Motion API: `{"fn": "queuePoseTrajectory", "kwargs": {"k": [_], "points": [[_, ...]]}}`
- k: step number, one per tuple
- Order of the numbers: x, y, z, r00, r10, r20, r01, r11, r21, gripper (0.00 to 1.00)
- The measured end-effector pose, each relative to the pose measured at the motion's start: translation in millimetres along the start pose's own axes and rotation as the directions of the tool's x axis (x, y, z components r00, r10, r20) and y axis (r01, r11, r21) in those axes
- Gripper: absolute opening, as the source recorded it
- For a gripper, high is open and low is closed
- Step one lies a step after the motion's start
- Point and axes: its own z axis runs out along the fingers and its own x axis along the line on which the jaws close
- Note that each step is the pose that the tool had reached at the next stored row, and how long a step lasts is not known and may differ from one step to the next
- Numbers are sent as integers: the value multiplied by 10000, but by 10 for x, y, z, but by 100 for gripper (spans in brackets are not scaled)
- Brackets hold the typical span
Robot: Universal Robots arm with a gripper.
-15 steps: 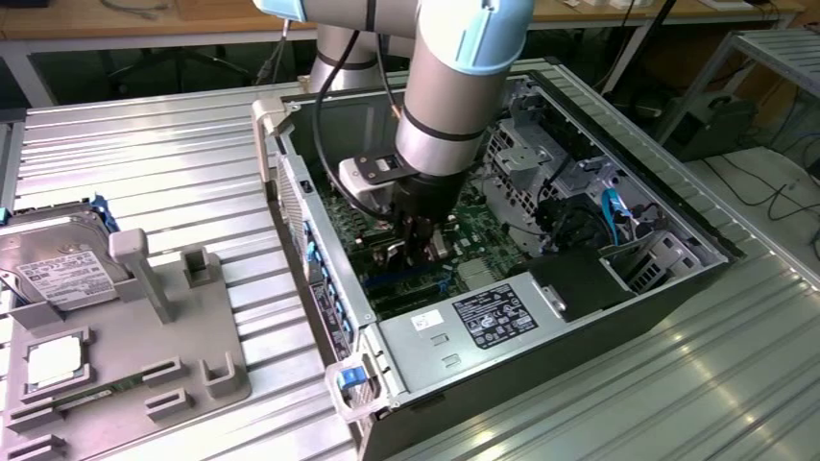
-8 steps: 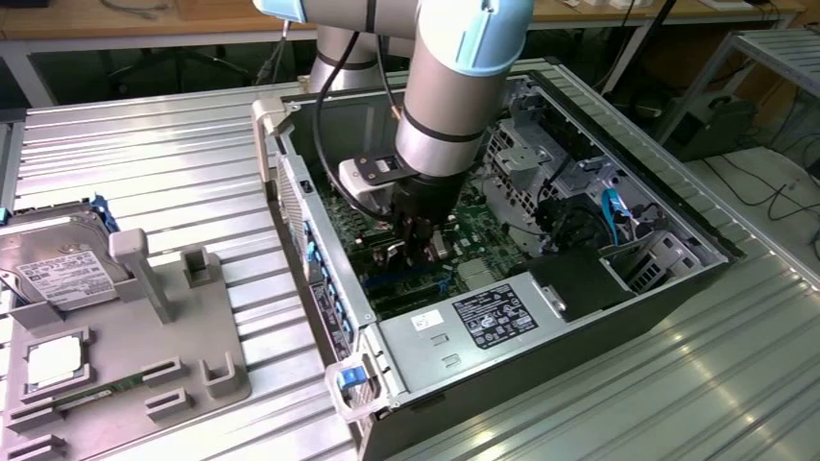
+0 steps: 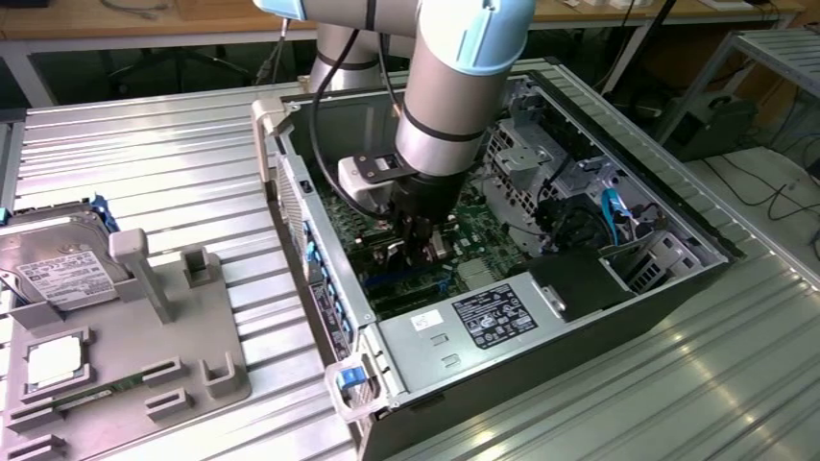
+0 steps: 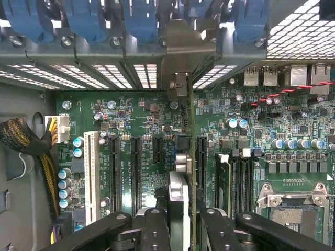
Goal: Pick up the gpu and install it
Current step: 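Insert the gpu into the slot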
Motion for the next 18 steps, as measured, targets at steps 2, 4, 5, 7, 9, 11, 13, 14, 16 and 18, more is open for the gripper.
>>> {"fn": "queuePoseTrajectory", "kwargs": {"k": [2, 4, 5, 7, 9, 11, 13, 14, 16, 18], "points": [[0, 21, 10, 10000, 1, 0, -1, 10000, 2, 28], [3, 21, 8, 10000, 37, 3, -37, 10000, 4, 28], [4, 21, 9, 10000, 48, 7, -48, 10000, 4, 28], [5, 21, 32, 10000, 48, 3, -48, 10000, 3, 28], [5, 21, 41, 10000, 47, 4, -47, 10000, 3, 28], [5, 22, 42, 10000, 48, 5, -48, 10000, 4, 28], [5, 22, 43, 10000, 48, 7, -48, 10000, 4, 28], [5, 22, 43, 10000, 48, 7, -48, 10000, 4, 28], [5, 22, 43, 10000, 48, 7, -48, 10000, 4, 28], [5, 22, 43, 10000, 48, 7, -48, 10000, 5, 28]]}}
